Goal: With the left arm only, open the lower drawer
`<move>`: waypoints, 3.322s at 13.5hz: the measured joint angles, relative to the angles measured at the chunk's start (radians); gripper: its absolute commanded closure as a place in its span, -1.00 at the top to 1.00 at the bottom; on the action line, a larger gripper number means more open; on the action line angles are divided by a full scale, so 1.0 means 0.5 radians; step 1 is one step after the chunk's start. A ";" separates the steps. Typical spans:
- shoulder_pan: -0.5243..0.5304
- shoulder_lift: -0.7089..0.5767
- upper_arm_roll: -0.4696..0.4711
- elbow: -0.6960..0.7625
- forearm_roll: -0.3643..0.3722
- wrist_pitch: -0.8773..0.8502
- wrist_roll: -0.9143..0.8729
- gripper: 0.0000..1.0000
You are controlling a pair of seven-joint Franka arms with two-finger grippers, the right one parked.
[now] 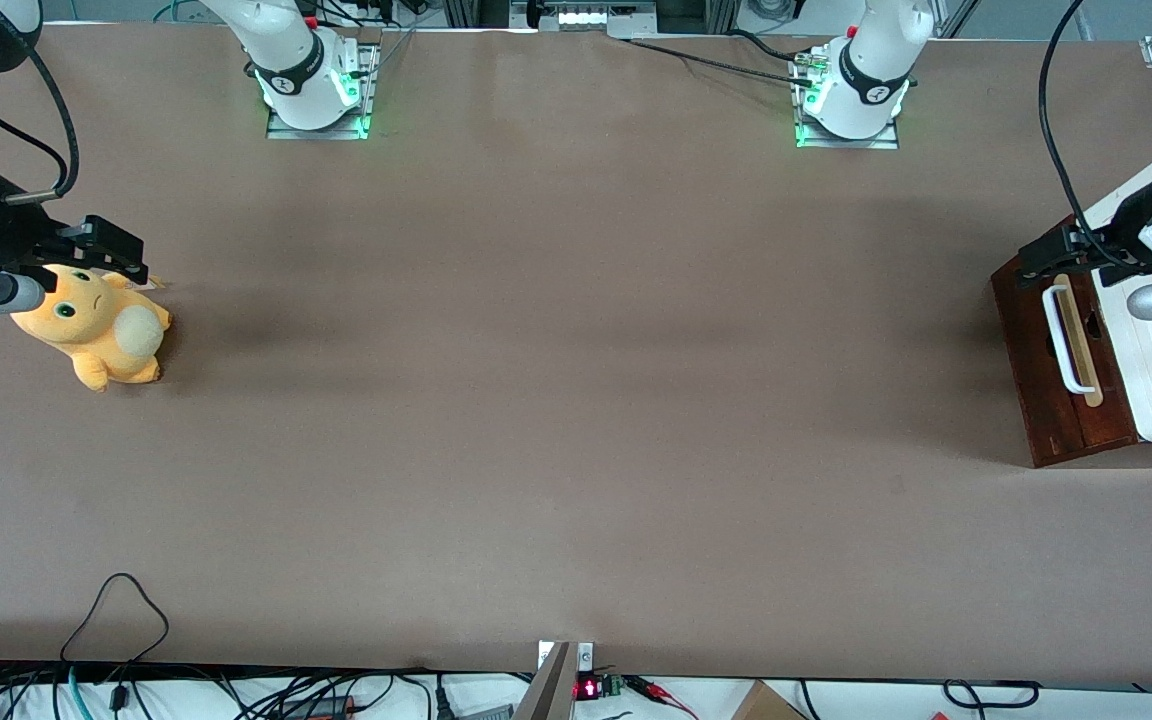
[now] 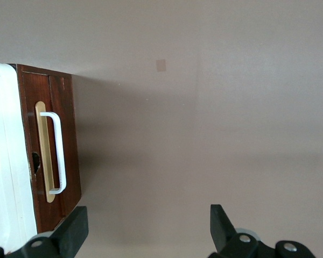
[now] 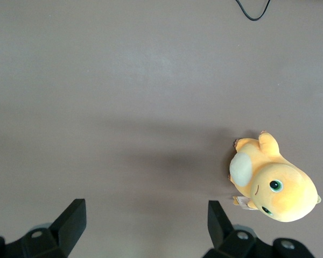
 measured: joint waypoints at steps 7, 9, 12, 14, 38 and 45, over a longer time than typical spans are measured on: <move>0.000 0.030 0.000 -0.001 0.000 -0.072 0.184 1.00; 0.001 0.052 0.003 -0.002 0.000 -0.072 0.285 1.00; 0.001 0.055 0.005 0.003 0.000 -0.072 0.307 1.00; 0.000 0.056 -0.006 0.003 0.107 -0.072 0.305 1.00; 0.111 0.861 -0.642 -1.069 2.983 -0.274 -1.904 0.89; 0.261 0.950 -0.642 -1.051 3.123 -0.185 -1.909 0.62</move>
